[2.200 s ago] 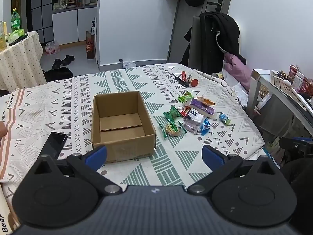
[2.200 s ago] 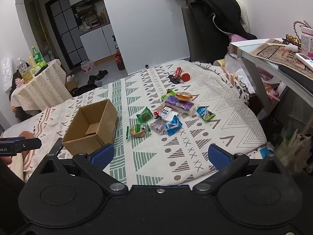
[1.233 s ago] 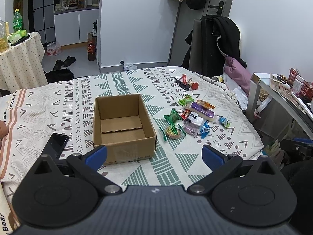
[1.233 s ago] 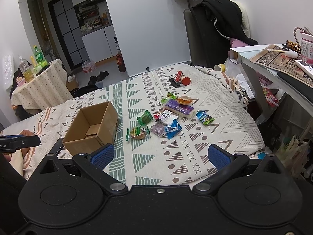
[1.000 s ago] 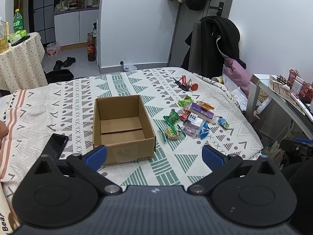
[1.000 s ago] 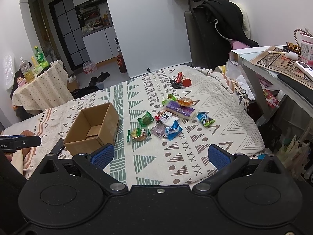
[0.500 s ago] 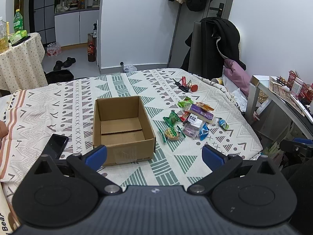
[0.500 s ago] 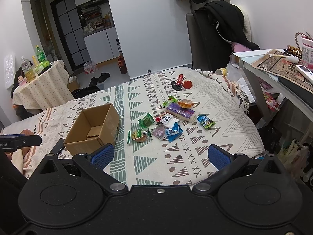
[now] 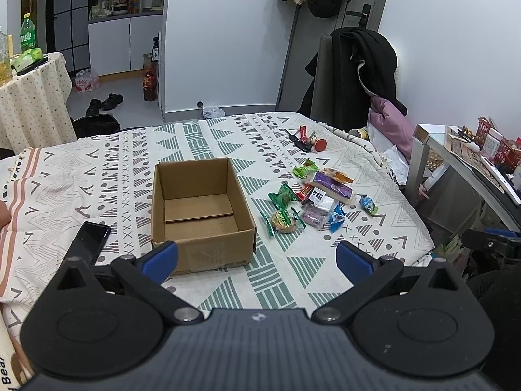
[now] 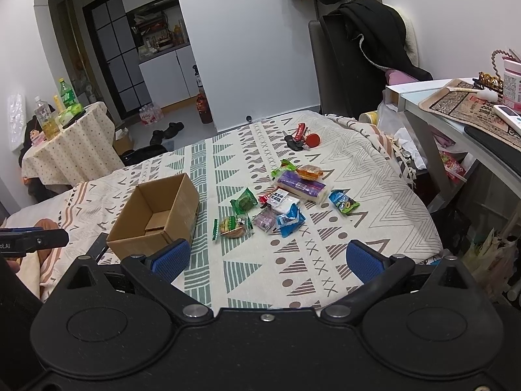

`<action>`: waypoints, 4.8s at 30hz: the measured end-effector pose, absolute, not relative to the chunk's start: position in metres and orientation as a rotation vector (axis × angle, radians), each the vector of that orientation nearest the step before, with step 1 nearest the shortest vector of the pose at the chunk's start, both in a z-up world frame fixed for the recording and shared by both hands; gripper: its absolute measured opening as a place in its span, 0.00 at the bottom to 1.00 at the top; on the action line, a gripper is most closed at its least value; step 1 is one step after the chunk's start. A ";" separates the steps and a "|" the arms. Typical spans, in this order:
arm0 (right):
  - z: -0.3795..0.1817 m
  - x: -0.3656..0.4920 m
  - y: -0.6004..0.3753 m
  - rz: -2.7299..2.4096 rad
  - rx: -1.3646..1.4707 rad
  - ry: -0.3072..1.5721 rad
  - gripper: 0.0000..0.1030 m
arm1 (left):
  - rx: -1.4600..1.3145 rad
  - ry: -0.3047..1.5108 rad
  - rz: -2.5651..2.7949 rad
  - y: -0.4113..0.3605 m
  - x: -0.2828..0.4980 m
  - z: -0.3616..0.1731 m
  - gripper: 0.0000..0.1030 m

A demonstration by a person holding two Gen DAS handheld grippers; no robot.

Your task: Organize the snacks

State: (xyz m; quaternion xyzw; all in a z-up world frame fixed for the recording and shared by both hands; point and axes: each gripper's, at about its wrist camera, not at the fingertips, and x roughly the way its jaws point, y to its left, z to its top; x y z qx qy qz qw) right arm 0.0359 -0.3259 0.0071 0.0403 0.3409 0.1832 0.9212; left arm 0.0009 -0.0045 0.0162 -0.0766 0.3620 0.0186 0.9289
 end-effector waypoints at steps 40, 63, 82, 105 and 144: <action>-0.055 0.133 -0.358 0.324 0.163 0.802 0.87 | -0.109 0.812 -0.111 -0.023 0.124 -0.035 0.93; -0.104 0.205 -0.374 0.272 0.215 0.889 0.82 | -0.002 0.985 -0.211 -0.066 0.231 -0.120 0.80; -0.157 0.277 -0.361 0.286 0.199 0.959 0.78 | 0.059 1.150 -0.157 -0.074 0.293 -0.198 0.71; -0.201 0.340 -0.328 0.300 -0.007 0.995 0.37 | 0.037 1.150 -0.083 -0.072 0.297 -0.201 0.44; -0.104 0.251 -0.298 0.465 0.167 0.878 0.25 | -0.084 0.876 -0.060 -0.035 0.243 -0.079 0.19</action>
